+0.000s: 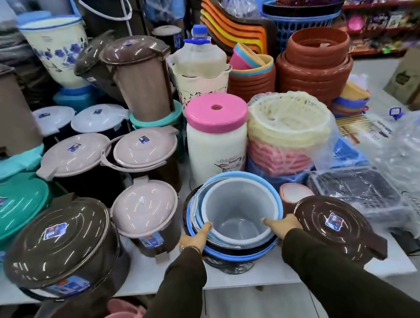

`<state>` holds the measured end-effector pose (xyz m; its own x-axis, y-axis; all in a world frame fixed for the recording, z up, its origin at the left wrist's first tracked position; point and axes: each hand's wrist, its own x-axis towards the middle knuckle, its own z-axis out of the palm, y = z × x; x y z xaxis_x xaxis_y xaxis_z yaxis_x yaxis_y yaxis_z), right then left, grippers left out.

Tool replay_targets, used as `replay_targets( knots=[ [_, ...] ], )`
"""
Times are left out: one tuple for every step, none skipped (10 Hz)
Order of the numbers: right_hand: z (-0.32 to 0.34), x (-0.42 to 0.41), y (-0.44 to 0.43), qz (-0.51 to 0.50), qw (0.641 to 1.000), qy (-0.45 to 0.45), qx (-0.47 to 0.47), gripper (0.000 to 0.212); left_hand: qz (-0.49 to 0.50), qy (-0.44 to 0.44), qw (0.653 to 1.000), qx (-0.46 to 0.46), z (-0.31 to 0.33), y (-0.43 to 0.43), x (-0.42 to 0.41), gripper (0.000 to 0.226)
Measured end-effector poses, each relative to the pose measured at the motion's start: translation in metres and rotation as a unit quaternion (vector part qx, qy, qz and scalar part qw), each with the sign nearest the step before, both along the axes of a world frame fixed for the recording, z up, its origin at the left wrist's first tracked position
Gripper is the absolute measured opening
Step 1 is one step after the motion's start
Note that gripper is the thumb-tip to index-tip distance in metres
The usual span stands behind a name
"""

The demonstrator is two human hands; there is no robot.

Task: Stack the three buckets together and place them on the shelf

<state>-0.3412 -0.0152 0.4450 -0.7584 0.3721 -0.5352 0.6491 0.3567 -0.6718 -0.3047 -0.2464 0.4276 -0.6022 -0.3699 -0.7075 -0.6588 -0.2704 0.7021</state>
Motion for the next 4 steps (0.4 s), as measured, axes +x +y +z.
replay_targets(
  knots=[
    [0.016, 0.002, 0.004, 0.035, 0.999, 0.038, 0.017, 0.072, -0.072, -0.052, 0.988, -0.127, 0.014, 0.001, 0.006, 0.098],
    [0.031, 0.005, 0.011, 0.074, 0.993, 0.08, 0.05, 0.075, -0.103, -0.053, 0.974, -0.195, 0.03, 0.0, 0.013, 0.1],
    [0.07, 0.006, 0.012, 0.111, 0.977, 0.142, 0.112, 0.077, -0.1, 0.085, 0.952, -0.276, 0.061, 0.005, 0.007, 0.067],
    [0.096, 0.006, 0.013, 0.132, 0.96, 0.187, 0.161, 0.075, -0.111, 0.21, 0.923, -0.302, 0.082, 0.011, -0.003, 0.044]
  ],
)
